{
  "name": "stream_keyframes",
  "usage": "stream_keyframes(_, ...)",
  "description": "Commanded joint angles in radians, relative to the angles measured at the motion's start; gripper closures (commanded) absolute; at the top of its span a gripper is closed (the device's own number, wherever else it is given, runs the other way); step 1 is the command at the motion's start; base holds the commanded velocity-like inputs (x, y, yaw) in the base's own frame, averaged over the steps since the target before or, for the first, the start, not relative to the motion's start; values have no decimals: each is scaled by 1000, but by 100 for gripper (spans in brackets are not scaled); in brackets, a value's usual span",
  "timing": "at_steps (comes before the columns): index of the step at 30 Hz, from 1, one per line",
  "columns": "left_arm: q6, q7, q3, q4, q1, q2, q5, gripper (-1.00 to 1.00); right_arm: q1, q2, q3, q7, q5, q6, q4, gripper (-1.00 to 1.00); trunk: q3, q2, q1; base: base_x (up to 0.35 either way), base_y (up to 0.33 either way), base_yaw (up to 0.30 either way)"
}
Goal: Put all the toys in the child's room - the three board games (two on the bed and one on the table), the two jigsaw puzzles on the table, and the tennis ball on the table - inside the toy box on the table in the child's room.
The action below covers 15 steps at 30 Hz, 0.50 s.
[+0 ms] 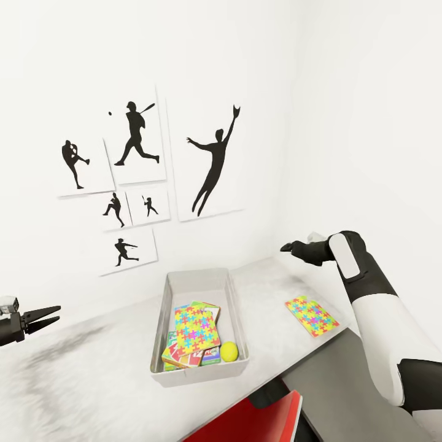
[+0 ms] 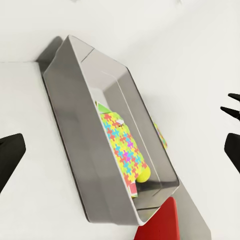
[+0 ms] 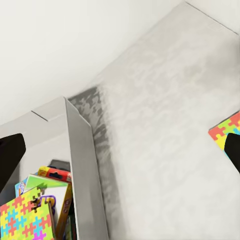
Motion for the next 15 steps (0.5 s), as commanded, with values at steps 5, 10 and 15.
stream_keyframes(5,11,-6,7,0,-1,0,-11,-100,-1,-1,1,-10,-10,3,-2,-100,-2,-2,1,0,0,0)
stream_keyframes(10,11,-6,7,0,-1,1,-10,-100,-1,-1,1,-12,-9,3,-2,-100,-2,-2,1,0,0,0)
stream_keyframes(15,11,-6,7,0,-1,3,-11,-100,-2,0,0,-20,-10,3,4,-100,-3,-2,1,0,0,0)
